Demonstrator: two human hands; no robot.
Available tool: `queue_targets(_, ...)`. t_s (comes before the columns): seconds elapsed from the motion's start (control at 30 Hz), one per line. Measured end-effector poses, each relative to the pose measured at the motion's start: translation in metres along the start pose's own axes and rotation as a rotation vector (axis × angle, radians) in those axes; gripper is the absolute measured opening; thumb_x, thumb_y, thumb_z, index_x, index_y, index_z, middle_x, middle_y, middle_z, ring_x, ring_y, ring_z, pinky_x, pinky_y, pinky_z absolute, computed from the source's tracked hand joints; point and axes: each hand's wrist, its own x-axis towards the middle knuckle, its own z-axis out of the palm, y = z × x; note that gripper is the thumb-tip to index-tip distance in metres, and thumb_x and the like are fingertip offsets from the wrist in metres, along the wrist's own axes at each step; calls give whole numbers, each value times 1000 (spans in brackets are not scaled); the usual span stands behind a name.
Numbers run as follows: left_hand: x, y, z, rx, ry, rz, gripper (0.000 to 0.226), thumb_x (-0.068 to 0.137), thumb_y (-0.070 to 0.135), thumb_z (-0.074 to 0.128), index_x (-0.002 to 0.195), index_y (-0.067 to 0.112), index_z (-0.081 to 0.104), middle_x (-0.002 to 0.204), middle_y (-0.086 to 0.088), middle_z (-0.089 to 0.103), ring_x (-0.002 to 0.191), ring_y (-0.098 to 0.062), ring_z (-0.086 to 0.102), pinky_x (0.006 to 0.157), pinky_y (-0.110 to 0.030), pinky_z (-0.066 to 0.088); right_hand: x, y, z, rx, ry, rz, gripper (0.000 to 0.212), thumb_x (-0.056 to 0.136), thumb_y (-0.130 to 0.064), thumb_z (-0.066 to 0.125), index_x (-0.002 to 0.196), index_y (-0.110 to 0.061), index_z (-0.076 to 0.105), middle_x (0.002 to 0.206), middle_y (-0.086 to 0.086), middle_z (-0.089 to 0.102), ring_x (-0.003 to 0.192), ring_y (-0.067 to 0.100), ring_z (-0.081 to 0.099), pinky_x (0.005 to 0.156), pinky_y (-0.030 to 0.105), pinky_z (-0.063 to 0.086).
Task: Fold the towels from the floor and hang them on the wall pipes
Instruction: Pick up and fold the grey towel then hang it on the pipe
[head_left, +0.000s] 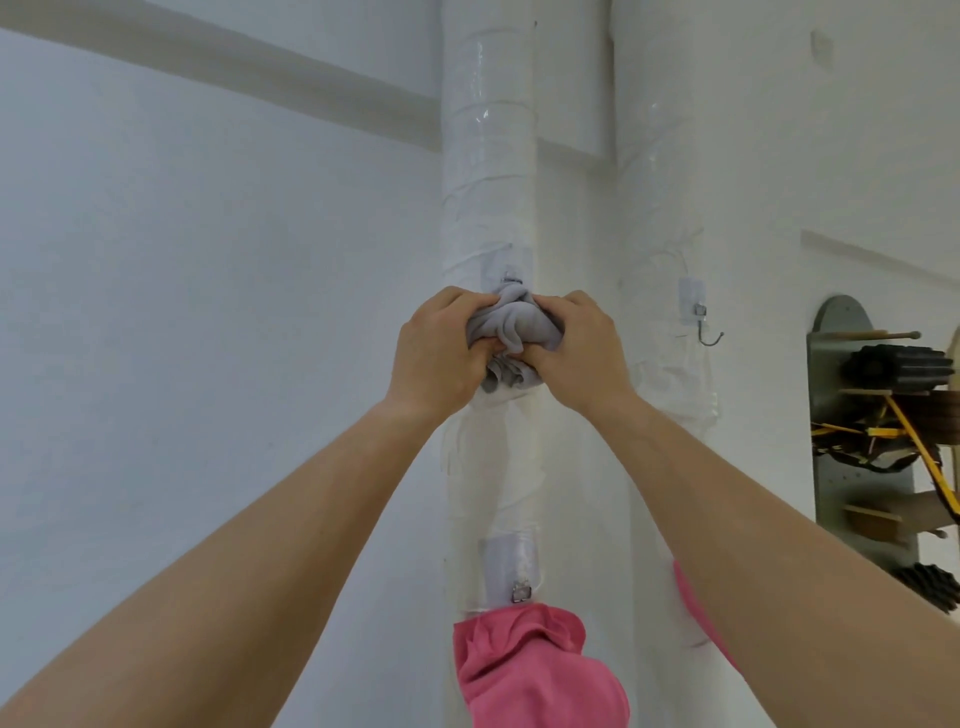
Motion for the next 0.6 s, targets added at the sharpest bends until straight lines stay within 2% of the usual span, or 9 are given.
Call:
queue_targets(0.13, 0, 5, -5, 16, -75, -24, 36, 83, 21, 69, 120, 22, 69, 109, 2, 66, 97, -15, 61, 81, -22, 43, -4, -2, 2, -62, -64, 30, 41, 82, -37, 70, 122, -30, 62, 108, -3, 57, 92, 20, 60, 75, 34, 51)
queue_targets(0.27, 5, 16, -19, 99, -239, -41, 44, 90, 31, 63, 133, 25, 57, 125, 1, 58, 112, -20, 53, 89, -26, 42, -4, -15, -11, -72, -237, 99, 58, 81, -38, 64, 137, -33, 49, 125, 1, 54, 106, 26, 59, 90, 43, 52)
queue_targets(0.33, 9, 21, -26, 134, -298, -53, 49, 90, 36, 63, 136, 25, 53, 130, 1, 55, 115, -21, 52, 93, -32, 44, -3, -21, -16, -8, -310, 130, 59, 77, -45, 58, 135, -35, 50, 123, 3, 57, 104, 27, 59, 91, 47, 53)
queue_targets(0.4, 9, 23, -31, 126, -318, -66, 52, 90, 36, 64, 139, 25, 50, 133, 1, 55, 116, -20, 54, 93, -30, 43, -3, -23, -20, 80, -320, 162, 58, 72, -48, 51, 128, -35, 55, 117, 5, 62, 101, 26, 61, 90, 50, 53)
queue_targets(0.5, 3, 21, -31, 72, -295, -90, 52, 90, 32, 66, 139, 26, 51, 134, 3, 56, 116, -18, 56, 93, -26, 42, -10, -29, -29, 228, -308, 186, 44, 78, -35, 44, 117, -29, 64, 109, 4, 69, 99, 23, 62, 89, 42, 49)
queue_targets(0.57, 0, 20, -28, 18, -250, -114, 52, 87, 32, 69, 137, 29, 55, 131, 6, 58, 114, -14, 57, 93, -25, 43, -14, -28, -29, 265, -277, 165, 29, 94, -39, 43, 110, -31, 66, 100, -1, 70, 92, 17, 63, 83, 35, 49)
queue_targets(0.6, -1, 19, -25, -6, -228, -125, 52, 85, 31, 71, 135, 29, 56, 129, 8, 59, 113, -12, 57, 91, -23, 42, -16, -27, -26, 260, -263, 134, 28, 98, -45, 43, 108, -31, 65, 96, -4, 70, 87, 11, 63, 76, 29, 49)
